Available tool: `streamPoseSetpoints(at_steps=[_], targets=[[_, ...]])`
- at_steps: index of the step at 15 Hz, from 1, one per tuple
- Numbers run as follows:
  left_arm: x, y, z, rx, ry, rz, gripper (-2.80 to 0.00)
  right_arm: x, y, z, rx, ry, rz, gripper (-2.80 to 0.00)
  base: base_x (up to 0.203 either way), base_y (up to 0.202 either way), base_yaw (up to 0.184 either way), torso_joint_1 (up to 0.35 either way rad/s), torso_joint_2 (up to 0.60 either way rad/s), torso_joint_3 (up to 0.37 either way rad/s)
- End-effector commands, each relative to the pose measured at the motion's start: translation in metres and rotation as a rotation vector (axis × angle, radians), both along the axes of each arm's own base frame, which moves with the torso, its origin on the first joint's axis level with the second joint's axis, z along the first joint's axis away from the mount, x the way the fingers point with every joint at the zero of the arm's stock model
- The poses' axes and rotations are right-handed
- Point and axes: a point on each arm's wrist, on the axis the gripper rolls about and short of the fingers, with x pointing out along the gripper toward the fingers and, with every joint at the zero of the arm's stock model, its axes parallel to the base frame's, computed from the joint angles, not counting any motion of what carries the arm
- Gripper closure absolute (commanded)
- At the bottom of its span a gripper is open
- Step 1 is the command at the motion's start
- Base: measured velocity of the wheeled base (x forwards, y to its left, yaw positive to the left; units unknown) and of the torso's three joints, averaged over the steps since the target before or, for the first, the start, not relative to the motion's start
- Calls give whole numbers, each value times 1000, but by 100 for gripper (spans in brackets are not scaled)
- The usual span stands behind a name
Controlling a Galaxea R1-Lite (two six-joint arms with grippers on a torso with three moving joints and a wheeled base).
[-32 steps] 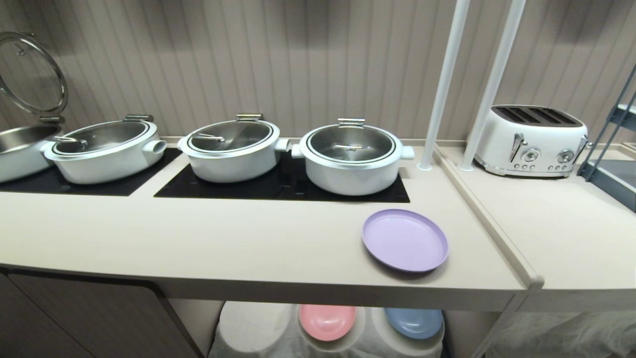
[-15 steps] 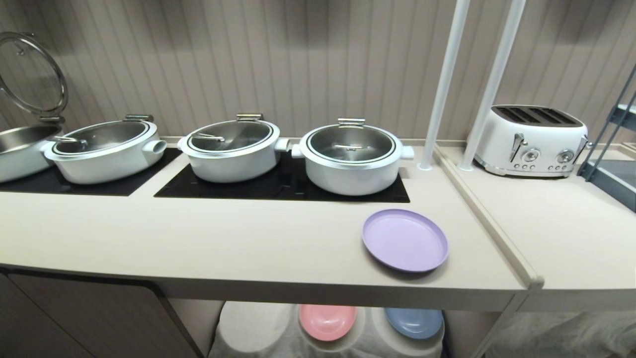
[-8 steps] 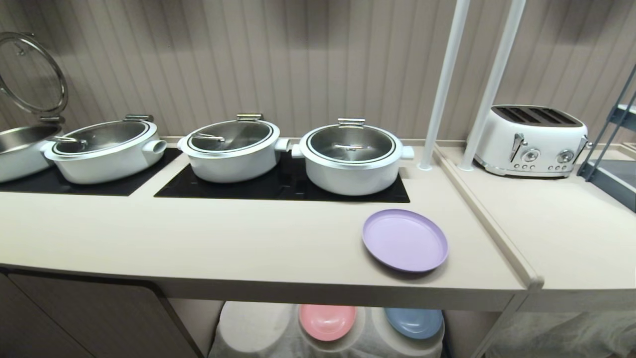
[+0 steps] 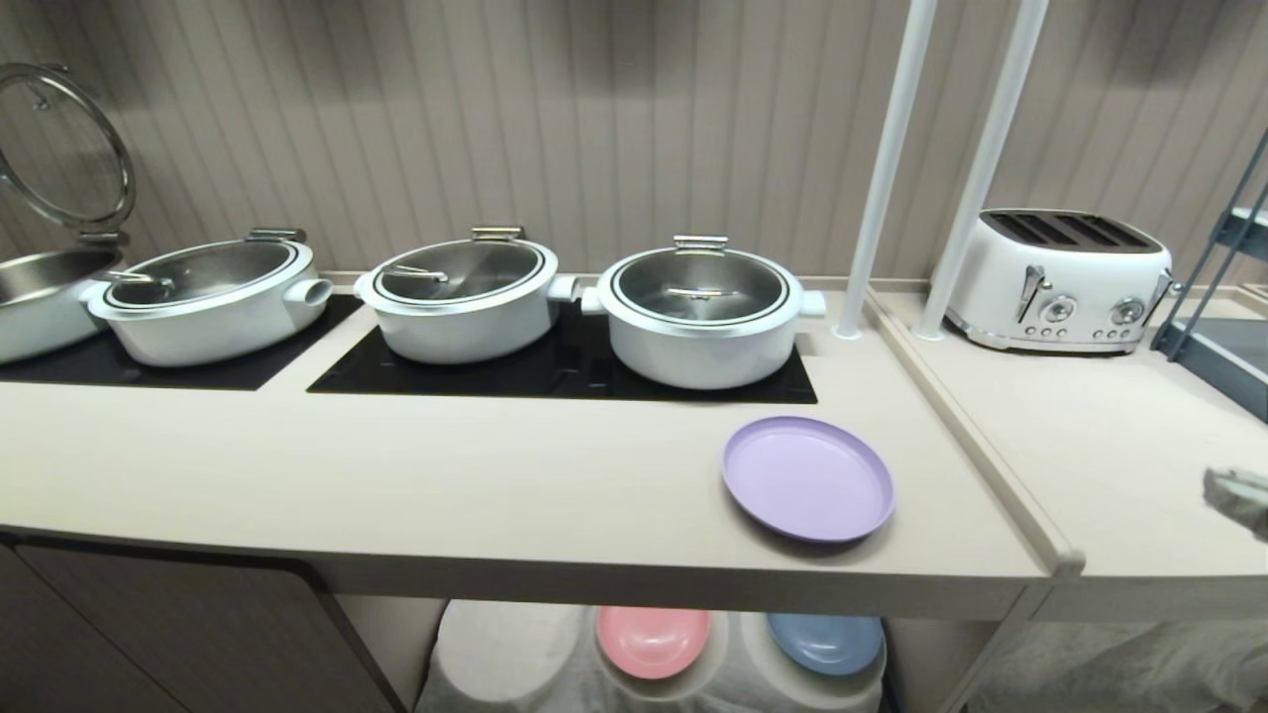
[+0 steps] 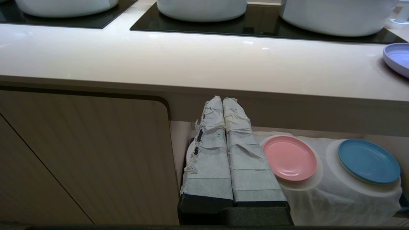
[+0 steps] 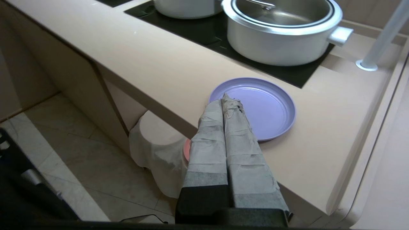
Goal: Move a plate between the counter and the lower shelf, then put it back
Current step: Pick up the plate
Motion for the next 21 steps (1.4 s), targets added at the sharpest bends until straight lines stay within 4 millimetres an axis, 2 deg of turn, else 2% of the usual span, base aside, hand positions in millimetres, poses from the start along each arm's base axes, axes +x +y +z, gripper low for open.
streamPoseSetpoints(at_steps=[1, 5, 7, 10, 13, 17, 21], targets=[[0, 0, 0, -1, 1, 1, 0, 66, -1, -13, 12, 185, -53, 0, 0, 0, 0, 0, 0, 0], [0, 0, 0, -1, 1, 1, 0, 145, 1, -1, 103, 323, -241, 0, 0, 0, 0, 0, 0, 0], [0, 0, 0, -1, 1, 1, 0, 175, 7, 4, 165, 420, -326, 0, 0, 0, 0, 0, 0, 0], [0, 0, 0, -1, 1, 0, 0, 191, 26, -10, 118, 663, -363, 0, 0, 0, 0, 0, 0, 0], [0, 0, 0, -1, 1, 1, 0, 204, 35, -22, 98, 728, -353, 0, 0, 0, 0, 0, 0, 0], [0, 0, 0, -1, 1, 0, 0, 228, 45, -24, 67, 778, -332, 0, 0, 0, 0, 0, 0, 0], [0, 0, 0, -1, 1, 1, 0, 246, 51, -35, -43, 812, -285, 0, 0, 0, 0, 0, 0, 0]])
